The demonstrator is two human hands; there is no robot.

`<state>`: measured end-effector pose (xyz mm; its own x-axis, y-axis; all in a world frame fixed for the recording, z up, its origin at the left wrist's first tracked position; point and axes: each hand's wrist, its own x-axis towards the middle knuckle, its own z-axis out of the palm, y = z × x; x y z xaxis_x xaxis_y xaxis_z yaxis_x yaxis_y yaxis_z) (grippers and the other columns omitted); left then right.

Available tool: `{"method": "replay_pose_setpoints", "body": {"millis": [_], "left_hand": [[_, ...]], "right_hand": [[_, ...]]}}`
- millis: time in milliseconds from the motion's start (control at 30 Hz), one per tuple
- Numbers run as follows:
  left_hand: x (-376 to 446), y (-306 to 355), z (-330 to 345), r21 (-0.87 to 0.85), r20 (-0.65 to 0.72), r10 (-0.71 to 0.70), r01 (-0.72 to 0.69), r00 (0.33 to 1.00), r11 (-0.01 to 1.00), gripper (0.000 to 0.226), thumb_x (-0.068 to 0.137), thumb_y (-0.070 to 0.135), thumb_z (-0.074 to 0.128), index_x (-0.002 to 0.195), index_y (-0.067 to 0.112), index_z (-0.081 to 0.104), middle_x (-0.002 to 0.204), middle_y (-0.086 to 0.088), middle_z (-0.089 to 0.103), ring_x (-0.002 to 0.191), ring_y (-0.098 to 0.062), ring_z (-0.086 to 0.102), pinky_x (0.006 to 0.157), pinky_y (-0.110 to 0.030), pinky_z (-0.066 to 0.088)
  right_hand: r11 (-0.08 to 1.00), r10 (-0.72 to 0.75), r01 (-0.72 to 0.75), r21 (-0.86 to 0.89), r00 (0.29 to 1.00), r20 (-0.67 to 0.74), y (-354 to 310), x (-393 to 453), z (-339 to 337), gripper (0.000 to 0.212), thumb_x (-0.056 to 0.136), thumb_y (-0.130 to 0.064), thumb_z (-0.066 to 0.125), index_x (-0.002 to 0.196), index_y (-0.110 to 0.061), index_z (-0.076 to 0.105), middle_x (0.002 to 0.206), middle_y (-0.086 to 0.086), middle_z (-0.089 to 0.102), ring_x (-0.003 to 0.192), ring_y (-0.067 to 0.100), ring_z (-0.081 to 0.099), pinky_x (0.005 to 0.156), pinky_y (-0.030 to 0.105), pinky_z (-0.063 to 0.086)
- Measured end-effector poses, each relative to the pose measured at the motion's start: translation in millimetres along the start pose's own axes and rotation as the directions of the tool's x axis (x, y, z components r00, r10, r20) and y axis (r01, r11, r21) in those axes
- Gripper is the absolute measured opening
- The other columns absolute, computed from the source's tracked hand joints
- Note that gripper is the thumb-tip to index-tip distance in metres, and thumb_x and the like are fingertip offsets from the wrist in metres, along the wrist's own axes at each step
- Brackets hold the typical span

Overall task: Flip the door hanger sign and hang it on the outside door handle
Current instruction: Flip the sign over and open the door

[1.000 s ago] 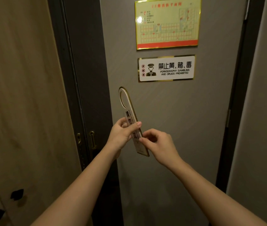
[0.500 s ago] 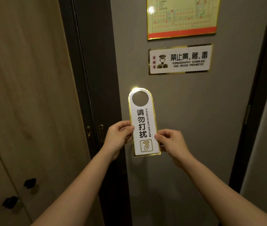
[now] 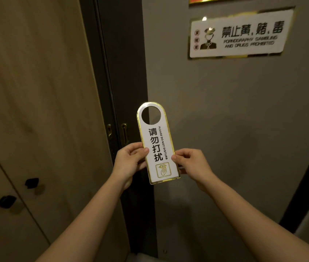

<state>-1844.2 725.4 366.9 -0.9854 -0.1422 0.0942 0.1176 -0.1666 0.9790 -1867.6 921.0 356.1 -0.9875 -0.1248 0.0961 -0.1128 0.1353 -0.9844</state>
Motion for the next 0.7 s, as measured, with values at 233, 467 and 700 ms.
{"method": "replay_pose_setpoints", "body": {"millis": [233, 467, 700], "left_hand": [[43, -38, -47, -0.06, -0.125, -0.083, 0.076, 0.989, 0.995, 0.019, 0.091, 0.006, 0.065, 0.11, 0.002, 0.066, 0.103, -0.014, 0.077, 0.094, -0.026, 0.075, 0.067, -0.029, 0.062], [101, -62, -132, -0.043, -0.189, -0.103, 0.096, 0.977, 0.994, 0.015, 0.092, 0.002, 0.063, 0.107, 0.001, 0.065, 0.104, -0.02, 0.075, 0.071, -0.016, 0.075, 0.053, -0.02, 0.054], [140, -87, -193, 0.025, -0.248, -0.098, 0.107, 0.964, 0.994, 0.017, 0.091, 0.004, 0.064, 0.108, 0.002, 0.066, 0.097, -0.012, 0.077, 0.075, -0.016, 0.075, 0.054, -0.021, 0.055]], "right_hand": [[0.998, 0.048, -0.046, -0.033, 0.997, 0.06, 32, 55, 37, 0.014, 0.093, -0.015, 0.062, 0.089, -0.009, 0.074, 0.083, 0.003, 0.074, 0.072, 0.013, 0.067, 0.064, 0.025, 0.054], [0.956, 0.044, -0.039, -0.292, 0.999, 0.01, 63, 140, 100, 0.017, 0.092, -0.014, 0.056, 0.091, -0.021, 0.072, 0.094, 0.0, 0.071, 0.089, 0.015, 0.065, 0.083, 0.034, 0.054], [0.741, 0.082, 0.006, -0.671, 0.992, 0.099, 102, 208, 149, 0.038, 0.096, -0.019, 0.056, 0.133, -0.008, 0.057, 0.13, 0.012, 0.063, 0.12, 0.028, 0.059, 0.094, 0.028, 0.044]]}}
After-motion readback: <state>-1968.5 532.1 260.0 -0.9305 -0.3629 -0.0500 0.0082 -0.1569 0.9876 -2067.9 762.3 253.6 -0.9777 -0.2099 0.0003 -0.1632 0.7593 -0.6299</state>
